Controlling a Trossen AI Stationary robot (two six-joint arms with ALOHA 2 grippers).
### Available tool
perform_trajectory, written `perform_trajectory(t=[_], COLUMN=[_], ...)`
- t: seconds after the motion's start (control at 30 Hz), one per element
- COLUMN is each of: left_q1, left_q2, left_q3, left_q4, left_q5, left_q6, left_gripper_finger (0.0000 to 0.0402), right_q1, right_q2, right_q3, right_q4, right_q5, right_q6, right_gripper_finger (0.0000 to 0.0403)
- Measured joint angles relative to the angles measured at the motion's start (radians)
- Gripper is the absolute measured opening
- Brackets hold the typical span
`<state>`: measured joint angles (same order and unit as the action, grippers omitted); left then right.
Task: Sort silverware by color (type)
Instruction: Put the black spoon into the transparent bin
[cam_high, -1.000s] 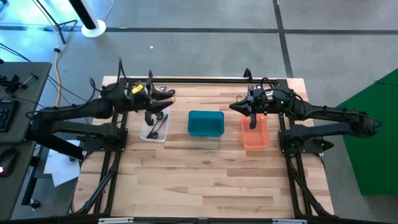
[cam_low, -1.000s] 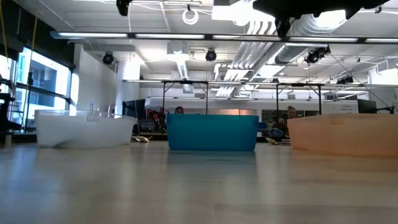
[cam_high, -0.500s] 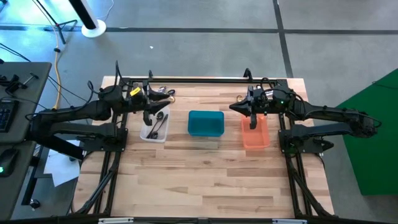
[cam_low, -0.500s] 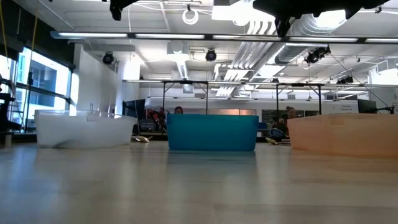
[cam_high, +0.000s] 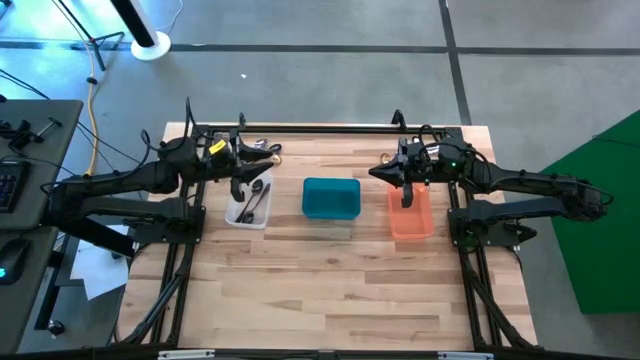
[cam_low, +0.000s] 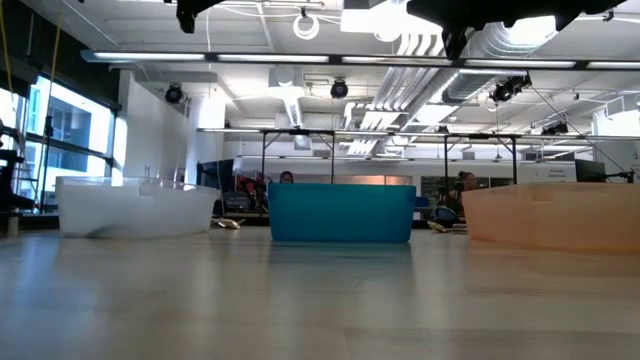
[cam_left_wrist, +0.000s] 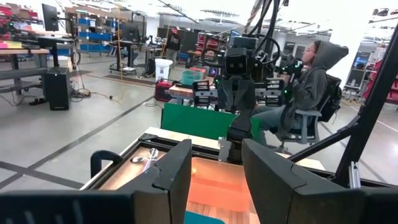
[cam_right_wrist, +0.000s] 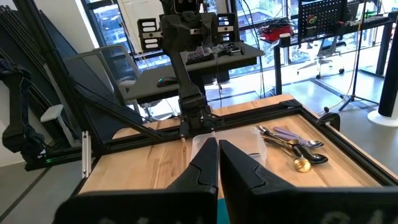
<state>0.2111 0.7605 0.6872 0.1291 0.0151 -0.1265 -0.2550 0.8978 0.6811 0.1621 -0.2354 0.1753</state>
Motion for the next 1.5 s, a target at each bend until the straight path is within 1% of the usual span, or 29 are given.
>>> perform_trajectory(t=[0.3, 0.37, 0.53, 0.63, 0.73, 0.9, 0.97, 1.07, 1.17, 1.3, 1.5], left_q1=[0.000, 0.000, 0.001, 0.016, 0.067, 0.206, 0.271, 0.359, 0.426, 0.503, 0.601], left_q2=[0.000, 0.000, 0.015, 0.028, 0.062, 0.170, 0.227, 0.308, 0.394, 0.503, 0.660], left_q3=[0.000, 0.000, 0.000, 0.001, 0.042, 0.187, 0.237, 0.290, 0.330, 0.363, 0.369], left_q4=[-0.007, -0.006, -0.026, -0.044, -0.150, -0.454, -0.554, -0.663, -0.762, -0.870, -0.931], left_q5=[-0.015, -0.045, -0.167, -0.193, -0.194, -0.192, -0.168, -0.112, -0.082, -0.079, -0.079], left_q6=[-0.001, -0.027, -0.091, -0.138, -0.161, -0.218, -0.238, -0.231, -0.209, -0.156, -0.110], left_gripper_finger=[0.0131, 0.0131, 0.0131, 0.0131, 0.0131, 0.0131, 0.0131, 0.0131, 0.0131, 0.0131, 0.0131], right_q1=[0.000, 0.000, 0.000, 0.000, 0.000, 0.000, 0.000, 0.000, 0.000, 0.000, 0.000], right_q2=[0.000, 0.000, 0.000, 0.000, 0.000, 0.000, 0.000, 0.000, 0.000, 0.000, 0.000], right_q3=[0.000, 0.000, 0.000, 0.000, 0.000, 0.000, 0.000, 0.000, 0.000, 0.000, 0.000], right_q4=[0.000, 0.000, 0.000, 0.000, 0.000, 0.000, -0.001, -0.004, -0.017, -0.041, -0.056], right_q5=[0.000, 0.000, 0.001, 0.001, 0.001, 0.001, 0.001, 0.001, 0.001, 0.001, 0.001], right_q6=[0.000, 0.000, 0.000, 0.000, 0.000, 0.000, 0.000, 0.000, 0.005, 0.005, 0.004], right_gripper_finger=[0.0000, 0.0000, 0.0000, 0.0000, 0.0000, 0.0000, 0.0000, 0.0000, 0.0000, 0.0000, 0.0000])
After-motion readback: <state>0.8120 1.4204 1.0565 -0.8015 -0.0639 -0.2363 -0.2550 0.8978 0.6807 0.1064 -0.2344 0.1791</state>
